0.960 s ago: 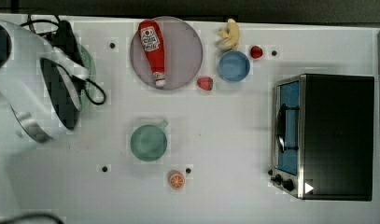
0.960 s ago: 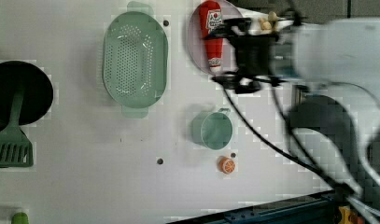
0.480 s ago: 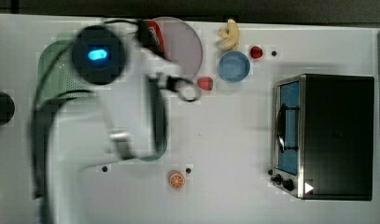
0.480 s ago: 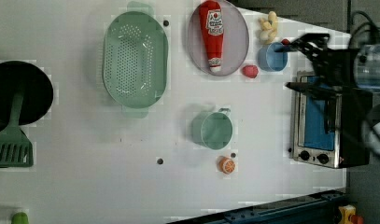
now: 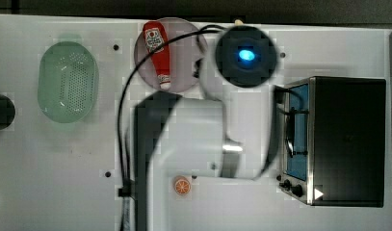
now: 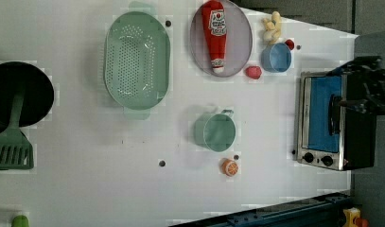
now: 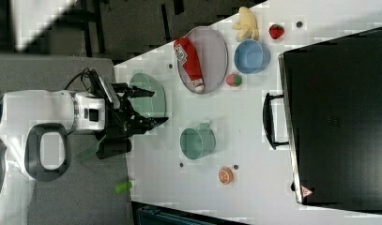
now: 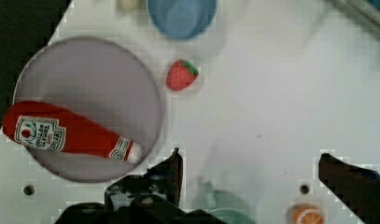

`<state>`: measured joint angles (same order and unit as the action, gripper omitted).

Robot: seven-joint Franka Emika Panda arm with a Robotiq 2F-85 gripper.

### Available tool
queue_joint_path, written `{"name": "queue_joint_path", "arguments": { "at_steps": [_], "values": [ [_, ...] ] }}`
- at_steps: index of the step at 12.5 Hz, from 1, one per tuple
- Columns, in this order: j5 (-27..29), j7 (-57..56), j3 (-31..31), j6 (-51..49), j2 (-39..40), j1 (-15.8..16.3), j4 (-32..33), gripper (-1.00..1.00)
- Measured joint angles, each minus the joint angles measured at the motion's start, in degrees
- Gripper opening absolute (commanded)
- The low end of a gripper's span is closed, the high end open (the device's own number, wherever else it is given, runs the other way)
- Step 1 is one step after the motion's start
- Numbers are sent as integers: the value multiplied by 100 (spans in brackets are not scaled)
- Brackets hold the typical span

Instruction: Drag strainer forwards.

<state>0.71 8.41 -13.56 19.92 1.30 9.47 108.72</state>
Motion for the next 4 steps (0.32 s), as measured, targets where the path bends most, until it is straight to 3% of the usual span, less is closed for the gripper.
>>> {"name": "queue_joint_path", "arguments": {
  "at_steps": [4],
  "values": [
    [-66,-204,17,-298,-319,-22,-39,100]
  ]
}}
